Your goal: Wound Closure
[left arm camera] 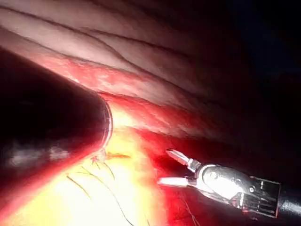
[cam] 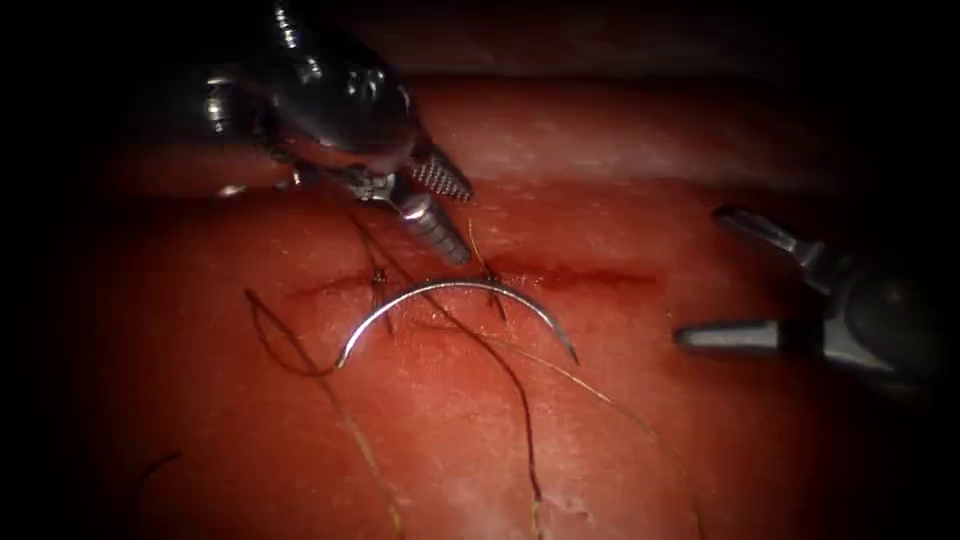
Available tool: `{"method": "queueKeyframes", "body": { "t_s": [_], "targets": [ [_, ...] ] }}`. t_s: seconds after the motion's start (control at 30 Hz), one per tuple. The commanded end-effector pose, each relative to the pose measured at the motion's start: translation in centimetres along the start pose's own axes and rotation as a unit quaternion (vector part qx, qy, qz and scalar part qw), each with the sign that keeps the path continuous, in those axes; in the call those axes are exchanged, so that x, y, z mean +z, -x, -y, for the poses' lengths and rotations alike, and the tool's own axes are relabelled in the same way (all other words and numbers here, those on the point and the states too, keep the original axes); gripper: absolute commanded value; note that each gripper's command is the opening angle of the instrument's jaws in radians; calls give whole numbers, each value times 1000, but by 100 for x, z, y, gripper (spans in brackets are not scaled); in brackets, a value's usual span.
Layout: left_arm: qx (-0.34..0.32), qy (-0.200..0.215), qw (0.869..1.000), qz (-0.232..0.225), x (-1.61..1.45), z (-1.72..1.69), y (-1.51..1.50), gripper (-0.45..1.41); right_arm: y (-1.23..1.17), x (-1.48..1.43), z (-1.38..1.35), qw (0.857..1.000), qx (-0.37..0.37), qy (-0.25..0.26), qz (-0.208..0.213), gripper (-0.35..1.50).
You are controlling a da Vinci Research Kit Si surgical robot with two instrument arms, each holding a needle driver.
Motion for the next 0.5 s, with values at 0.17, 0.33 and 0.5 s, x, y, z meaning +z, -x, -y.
{"method": "queueKeyframes", "body": {
  "t_s": [0.17, 0.33, 0.5],
  "targets": [
    [51, 21, 997, 53, 18, 19, -28, 34, 0, 9, 1, 1000, -1, -1, -1, 121],
    [90, 67, 991, 73, 41, 35, -47, 35, 1, 9, 1, 1000, -1, -1, -1, 121],
    [107, 104, 984, 99, 72, 43, -35, 34, 1, 9, 1, 1000, -1, -1, -1, 121]
  ]
}}
